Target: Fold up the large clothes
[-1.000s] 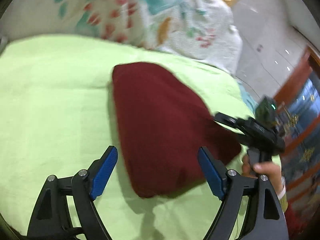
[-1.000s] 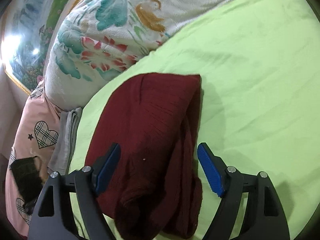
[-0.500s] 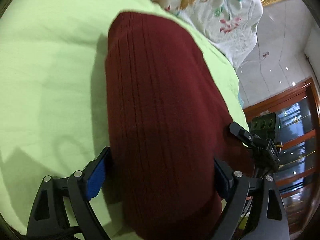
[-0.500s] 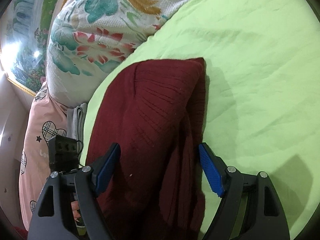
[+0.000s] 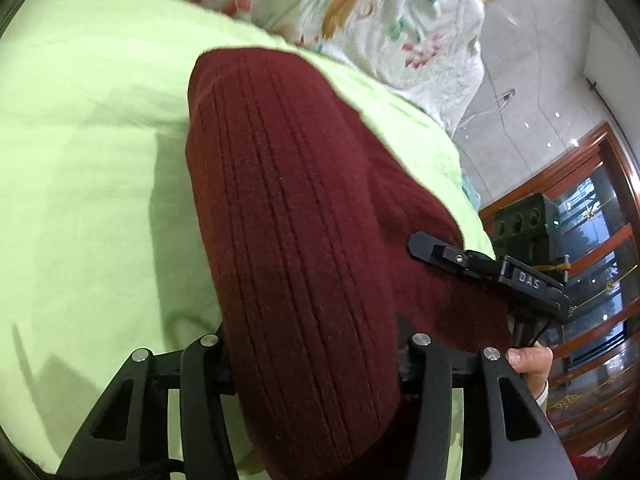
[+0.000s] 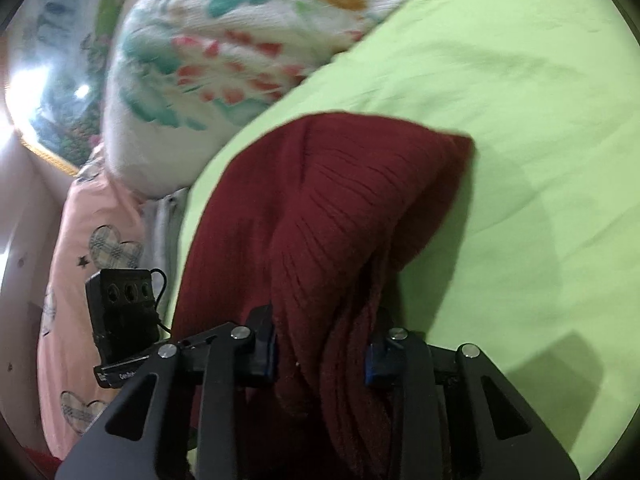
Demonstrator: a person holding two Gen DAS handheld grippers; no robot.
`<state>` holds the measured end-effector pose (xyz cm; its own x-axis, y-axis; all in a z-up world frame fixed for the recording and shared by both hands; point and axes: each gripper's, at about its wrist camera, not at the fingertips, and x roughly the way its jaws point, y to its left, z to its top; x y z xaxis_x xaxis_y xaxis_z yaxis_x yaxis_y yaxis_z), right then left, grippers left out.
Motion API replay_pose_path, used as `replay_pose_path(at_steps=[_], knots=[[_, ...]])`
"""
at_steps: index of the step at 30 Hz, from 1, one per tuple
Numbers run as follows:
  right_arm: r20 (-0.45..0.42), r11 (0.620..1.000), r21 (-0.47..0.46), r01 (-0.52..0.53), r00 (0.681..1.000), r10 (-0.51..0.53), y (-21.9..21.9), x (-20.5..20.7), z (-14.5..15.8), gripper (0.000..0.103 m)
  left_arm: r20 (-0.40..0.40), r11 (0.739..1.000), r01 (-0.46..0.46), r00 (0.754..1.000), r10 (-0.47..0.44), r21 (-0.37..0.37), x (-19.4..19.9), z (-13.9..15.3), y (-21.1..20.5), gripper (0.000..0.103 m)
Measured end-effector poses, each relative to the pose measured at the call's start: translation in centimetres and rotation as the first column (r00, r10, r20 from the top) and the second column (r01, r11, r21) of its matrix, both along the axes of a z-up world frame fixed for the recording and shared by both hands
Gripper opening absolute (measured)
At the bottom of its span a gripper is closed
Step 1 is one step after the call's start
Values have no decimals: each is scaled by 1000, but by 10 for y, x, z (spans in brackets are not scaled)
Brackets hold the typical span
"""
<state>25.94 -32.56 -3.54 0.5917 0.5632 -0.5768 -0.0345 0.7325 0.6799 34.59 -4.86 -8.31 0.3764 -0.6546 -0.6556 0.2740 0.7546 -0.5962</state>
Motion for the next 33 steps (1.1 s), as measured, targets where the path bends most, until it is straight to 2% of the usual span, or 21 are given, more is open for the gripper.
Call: replay_pose_path(at_steps=[5, 7, 11, 14, 18, 24, 28, 33], knots=[[37, 989, 78, -122, 992, 120, 68, -4, -1, 31, 45, 996, -78, 996, 76, 46, -61, 32, 68, 50], [54, 981, 78, -176, 984, 172, 101, 0, -2, 31, 49, 990, -120, 992, 117, 72, -83, 37, 100, 50], [53, 963, 84, -257, 966, 253, 155, 10, -13, 31, 29, 977, -197, 980, 195, 88, -110, 31, 146, 50], [22, 958, 71, -277, 961, 276, 179, 16, -29, 32, -23, 966, -244, 969, 247, 85, -121, 9, 171, 53], [2, 965, 48, -258, 966, 258, 184, 19, -37, 37, -26, 959, -279, 959, 281, 58, -124, -5, 177, 66], [-29, 973, 9, -230, 973, 230, 178, 17, -33, 47, 5, 947, -292, 956, 294, 137, -131, 3, 168, 72], [-7, 981, -39, -188, 982, 188, 172, 1, -19, 55, 73, 924, -333, 943, 325, 188, -166, 24, 171, 74], [70, 989, -72, -128, 989, 133, 157, -42, 3, 56, 184, 889, -389, 918, 351, 242, -228, 39, 169, 77]])
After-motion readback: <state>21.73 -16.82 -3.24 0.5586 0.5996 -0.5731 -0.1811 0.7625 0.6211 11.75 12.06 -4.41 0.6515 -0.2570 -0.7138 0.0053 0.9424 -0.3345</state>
